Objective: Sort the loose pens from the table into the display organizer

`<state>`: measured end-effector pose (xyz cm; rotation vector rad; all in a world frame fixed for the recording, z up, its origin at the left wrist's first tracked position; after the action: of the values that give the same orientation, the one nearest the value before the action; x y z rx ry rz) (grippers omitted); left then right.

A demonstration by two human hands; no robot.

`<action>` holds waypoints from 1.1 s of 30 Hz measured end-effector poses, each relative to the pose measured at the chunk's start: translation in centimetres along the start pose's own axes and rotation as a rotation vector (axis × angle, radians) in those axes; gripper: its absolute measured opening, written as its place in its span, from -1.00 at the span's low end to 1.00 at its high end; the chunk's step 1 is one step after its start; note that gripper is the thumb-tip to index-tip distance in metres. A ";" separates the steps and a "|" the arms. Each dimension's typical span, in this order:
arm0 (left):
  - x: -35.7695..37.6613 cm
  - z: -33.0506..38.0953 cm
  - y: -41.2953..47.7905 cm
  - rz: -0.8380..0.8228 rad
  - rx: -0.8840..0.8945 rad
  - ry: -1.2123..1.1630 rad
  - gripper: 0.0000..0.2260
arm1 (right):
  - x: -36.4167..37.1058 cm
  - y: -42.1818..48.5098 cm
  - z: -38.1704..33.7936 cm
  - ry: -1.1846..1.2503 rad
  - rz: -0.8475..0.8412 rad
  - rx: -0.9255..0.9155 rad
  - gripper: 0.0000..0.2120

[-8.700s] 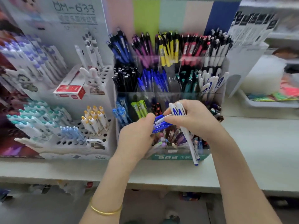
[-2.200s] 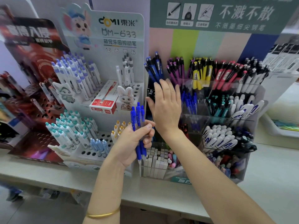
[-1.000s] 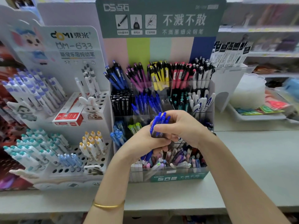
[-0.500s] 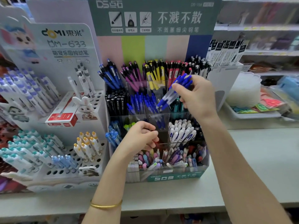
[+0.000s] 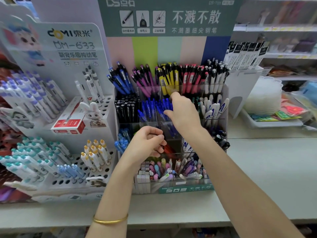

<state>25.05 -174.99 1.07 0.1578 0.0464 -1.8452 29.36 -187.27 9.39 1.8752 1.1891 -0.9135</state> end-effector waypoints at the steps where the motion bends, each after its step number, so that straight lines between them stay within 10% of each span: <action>1: -0.1 0.0 -0.1 0.002 -0.001 -0.005 -0.89 | 0.1 -0.5 0.3 -0.004 0.023 -0.003 -0.72; 8: -0.7 0.0 -0.3 0.019 -0.005 -0.035 -0.88 | 0.6 -3.1 -0.5 -0.114 0.406 -0.124 -0.42; 15: -1.4 0.0 -0.7 0.011 -0.004 -0.050 -0.88 | 0.3 -1.2 0.2 -0.065 0.437 -0.019 -0.67; 33: -1.9 -0.2 -1.5 -0.036 0.010 -0.051 -0.87 | 1.5 -0.9 -0.7 -0.114 0.427 0.036 -0.60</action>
<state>24.16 -172.78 1.07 0.1173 0.0049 -1.8846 29.15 -185.73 8.26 1.9720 0.6689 -0.7910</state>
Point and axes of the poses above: each hand's wrist, its own y-axis towards the middle knuckle, its own x-axis out of the palm, z = x × y, the point moved 10 cm from there along y, towards the middle knuckle, and after that the axes turned 14 degrees about x, right-handed, at the moved point
